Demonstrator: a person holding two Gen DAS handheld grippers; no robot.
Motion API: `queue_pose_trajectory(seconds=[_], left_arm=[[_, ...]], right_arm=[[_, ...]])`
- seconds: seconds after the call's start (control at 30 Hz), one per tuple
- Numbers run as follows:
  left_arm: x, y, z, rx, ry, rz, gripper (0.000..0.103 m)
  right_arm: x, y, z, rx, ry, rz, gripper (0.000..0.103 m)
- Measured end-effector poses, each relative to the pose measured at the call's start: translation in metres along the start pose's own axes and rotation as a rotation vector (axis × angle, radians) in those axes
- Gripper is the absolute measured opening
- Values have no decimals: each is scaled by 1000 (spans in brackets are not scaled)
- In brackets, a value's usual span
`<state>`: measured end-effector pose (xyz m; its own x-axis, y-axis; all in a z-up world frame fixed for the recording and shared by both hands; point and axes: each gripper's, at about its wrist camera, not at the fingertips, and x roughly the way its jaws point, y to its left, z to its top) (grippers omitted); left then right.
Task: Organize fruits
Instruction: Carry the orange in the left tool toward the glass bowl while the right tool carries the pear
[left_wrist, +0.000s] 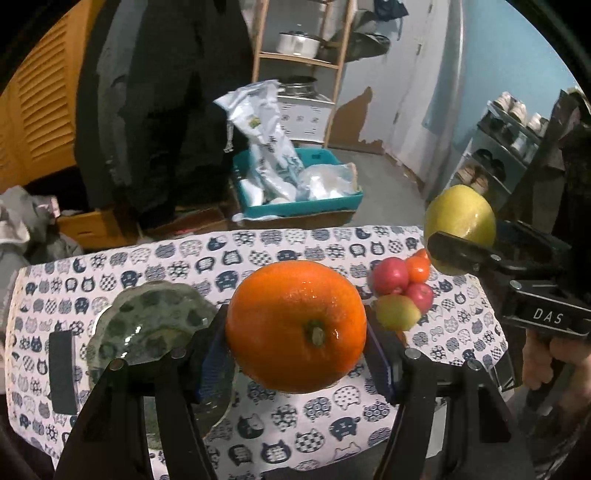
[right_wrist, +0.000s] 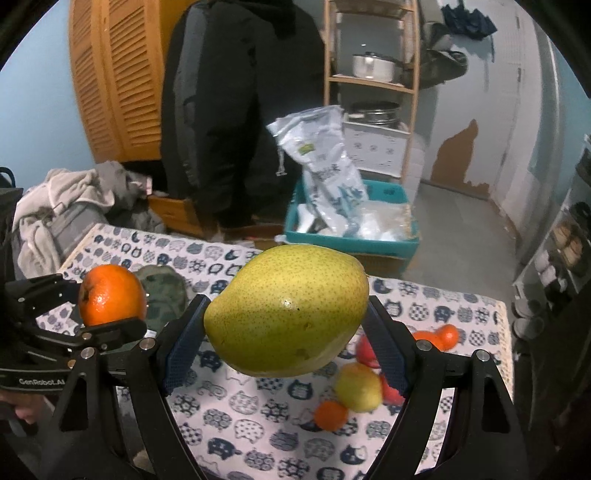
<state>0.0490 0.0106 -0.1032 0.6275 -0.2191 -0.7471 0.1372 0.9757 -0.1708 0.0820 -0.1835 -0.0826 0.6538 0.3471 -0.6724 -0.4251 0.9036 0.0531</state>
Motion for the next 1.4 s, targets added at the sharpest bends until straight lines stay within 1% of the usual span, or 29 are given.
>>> queue_pose_trajectory(seconds=[0.33,0.6,0.77,1.0,1.2,1.33,1.4], left_arm=[[-9,52,-12,-88,-1,49,68],[-6,92,-30,-151,25,96,68],[2,120,-43,-203,59,116,68],[15,148,-60,-254,108,147,68],[39,169,-77,-321,190,150,68],[54,176,-86,-331,231,166,68],[61,179,-91,-342,251,160,68]], right_arm=[[30,51,15,-62,38,72,82],[54,91,22,-106,68,123,82],[72,117,23,-133,96,151,82],[94,146,20,-165,130,187,82],[117,166,14,-183,173,213,82],[134,174,6,-189,208,220,82],[141,177,2,-189,227,223,82]])
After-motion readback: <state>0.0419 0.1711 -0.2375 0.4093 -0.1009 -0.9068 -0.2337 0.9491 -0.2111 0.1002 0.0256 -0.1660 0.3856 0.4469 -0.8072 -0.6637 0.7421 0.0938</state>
